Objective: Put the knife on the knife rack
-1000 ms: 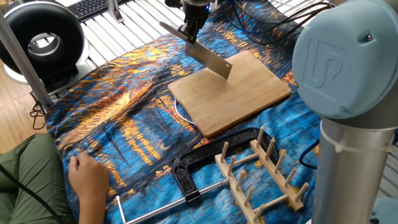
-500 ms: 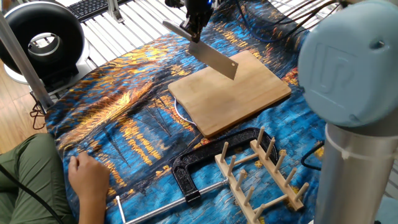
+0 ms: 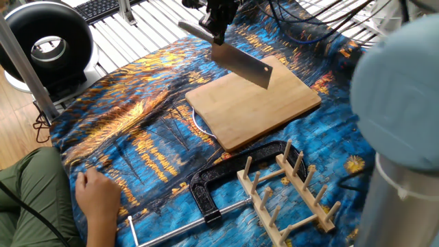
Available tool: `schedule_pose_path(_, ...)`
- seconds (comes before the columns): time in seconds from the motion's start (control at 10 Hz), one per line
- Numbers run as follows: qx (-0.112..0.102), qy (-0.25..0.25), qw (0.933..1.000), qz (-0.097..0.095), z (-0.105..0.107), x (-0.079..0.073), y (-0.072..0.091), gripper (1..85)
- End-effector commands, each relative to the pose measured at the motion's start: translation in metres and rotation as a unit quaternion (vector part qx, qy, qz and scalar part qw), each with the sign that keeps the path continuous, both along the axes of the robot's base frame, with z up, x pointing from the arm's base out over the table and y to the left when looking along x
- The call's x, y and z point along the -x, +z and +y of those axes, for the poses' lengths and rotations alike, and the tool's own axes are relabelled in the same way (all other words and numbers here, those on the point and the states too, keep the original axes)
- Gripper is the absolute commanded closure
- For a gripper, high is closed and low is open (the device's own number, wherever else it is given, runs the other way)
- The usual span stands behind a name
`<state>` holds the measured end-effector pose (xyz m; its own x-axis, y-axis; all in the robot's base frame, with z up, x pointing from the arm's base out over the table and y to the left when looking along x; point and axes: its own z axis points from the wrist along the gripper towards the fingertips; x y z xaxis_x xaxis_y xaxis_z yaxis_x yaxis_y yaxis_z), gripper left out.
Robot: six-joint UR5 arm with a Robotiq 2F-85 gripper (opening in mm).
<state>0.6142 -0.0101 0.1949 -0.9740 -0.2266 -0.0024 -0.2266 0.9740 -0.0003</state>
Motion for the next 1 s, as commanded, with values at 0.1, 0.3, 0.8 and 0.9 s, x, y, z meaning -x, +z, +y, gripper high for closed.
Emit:
schedule_pose_path(0.1,-0.022,0.093,0.9952,-0.02,0.03,-0.023,-0.013,84.7)
schedule_pose_path(0.3,-0.032,0.166,0.9847,-0.041,0.038,-0.031,-0.012,84.7)
schedule_pose_path(0.8,-0.027,0.23,0.9728,-0.005,0.044,0.01,0.002,84.7)
schedule_pose_path(0.9,-0.034,0.219,0.9751,0.006,0.056,0.036,0.011,84.7)
